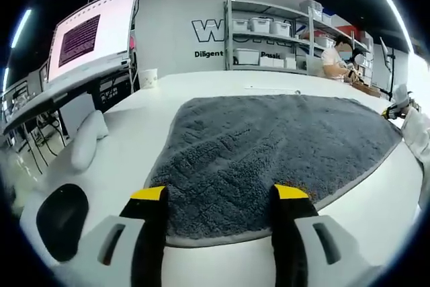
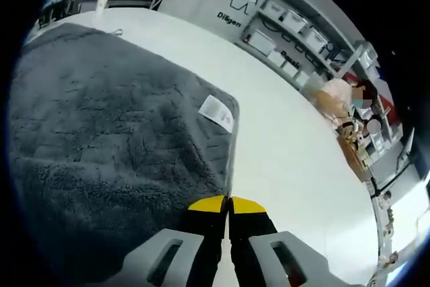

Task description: Open the folded towel by lifting each exposed corner and separating the folded layers until the towel lies flat within the target outline without major curled edges

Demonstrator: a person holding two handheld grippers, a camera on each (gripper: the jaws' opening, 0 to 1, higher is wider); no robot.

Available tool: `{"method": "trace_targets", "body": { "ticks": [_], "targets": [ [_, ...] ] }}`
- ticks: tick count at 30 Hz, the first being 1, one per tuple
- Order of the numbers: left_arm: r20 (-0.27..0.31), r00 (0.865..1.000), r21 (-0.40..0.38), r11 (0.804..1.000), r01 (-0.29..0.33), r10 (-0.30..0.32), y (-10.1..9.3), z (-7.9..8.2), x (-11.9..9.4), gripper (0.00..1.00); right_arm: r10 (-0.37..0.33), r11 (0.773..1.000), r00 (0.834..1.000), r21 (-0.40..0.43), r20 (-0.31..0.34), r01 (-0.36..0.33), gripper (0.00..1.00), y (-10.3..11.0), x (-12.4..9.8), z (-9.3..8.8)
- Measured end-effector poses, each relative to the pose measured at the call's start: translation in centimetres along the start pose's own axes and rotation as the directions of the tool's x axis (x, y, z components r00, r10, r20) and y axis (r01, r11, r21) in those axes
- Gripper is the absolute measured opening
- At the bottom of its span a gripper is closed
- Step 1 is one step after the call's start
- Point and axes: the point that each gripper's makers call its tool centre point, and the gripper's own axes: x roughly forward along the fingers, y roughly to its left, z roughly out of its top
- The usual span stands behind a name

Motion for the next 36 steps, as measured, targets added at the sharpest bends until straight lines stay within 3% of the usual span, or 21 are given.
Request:
{"method": "trace_targets", "body": {
  "ticks": [20, 29, 36],
  "targets": [
    [-0.004, 1.000, -0.004, 1.000, -0.018, 0.018, 0.37, -0.21, -0.37, 0.61, -0.010, 1.000, 1.000, -0.005, -0.015, 0.010, 0.00, -0.22, -0.10, -0.33],
    [-0.004, 1.000, -0.004, 1.000, -0.019, 0.019, 0.52, -0.17, -0.40, 0.59, -0.020, 1.000, 1.000, -0.013, -0.024, 0.020, 0.16, -0.28, -0.08, -0.32],
    [-0.020, 1.000, -0.014, 1.000, 0.015, -0.015, 0.51, 0.12, -0.26, 0.56, -0.038, 0.997, 0.999, 0.062, -0.015, 0.039, 0.33, -0.92, -0.56, -0.33]
  ]
}}
